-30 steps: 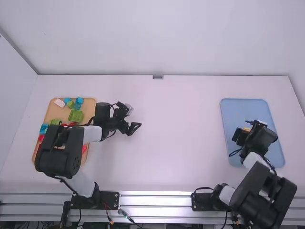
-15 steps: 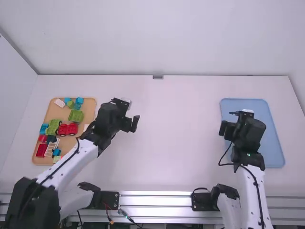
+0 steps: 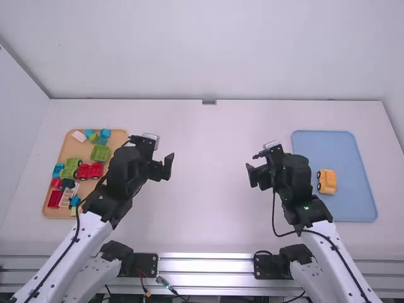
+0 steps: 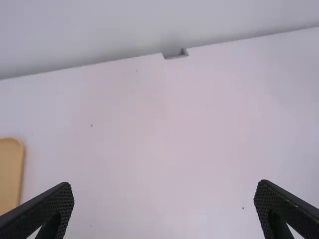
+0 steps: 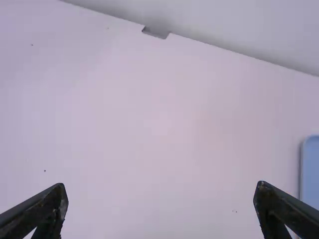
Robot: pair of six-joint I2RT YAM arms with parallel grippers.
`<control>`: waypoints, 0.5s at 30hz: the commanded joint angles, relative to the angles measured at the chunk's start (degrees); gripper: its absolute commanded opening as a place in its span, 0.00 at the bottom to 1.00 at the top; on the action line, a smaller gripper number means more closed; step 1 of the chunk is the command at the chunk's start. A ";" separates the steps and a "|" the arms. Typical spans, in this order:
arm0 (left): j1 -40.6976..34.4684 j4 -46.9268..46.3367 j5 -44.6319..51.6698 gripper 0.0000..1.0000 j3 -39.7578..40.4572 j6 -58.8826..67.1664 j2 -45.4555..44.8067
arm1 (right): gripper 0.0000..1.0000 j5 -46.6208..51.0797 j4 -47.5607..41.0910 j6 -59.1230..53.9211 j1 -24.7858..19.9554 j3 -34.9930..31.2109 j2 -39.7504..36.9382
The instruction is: Assemble lego blocks to make yellow taxi
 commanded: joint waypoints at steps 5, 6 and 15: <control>4.87 3.76 1.17 0.89 -5.47 2.76 -5.03 | 0.88 5.37 4.31 5.38 -4.96 -4.44 -5.60; 5.59 4.47 1.17 0.87 -6.18 2.76 -5.74 | 0.87 5.37 5.04 6.11 -5.70 -5.17 -6.33; 15.35 8.27 1.17 0.70 -15.94 2.76 -15.50 | 0.70 5.37 7.29 8.62 -13.02 -15.10 -16.26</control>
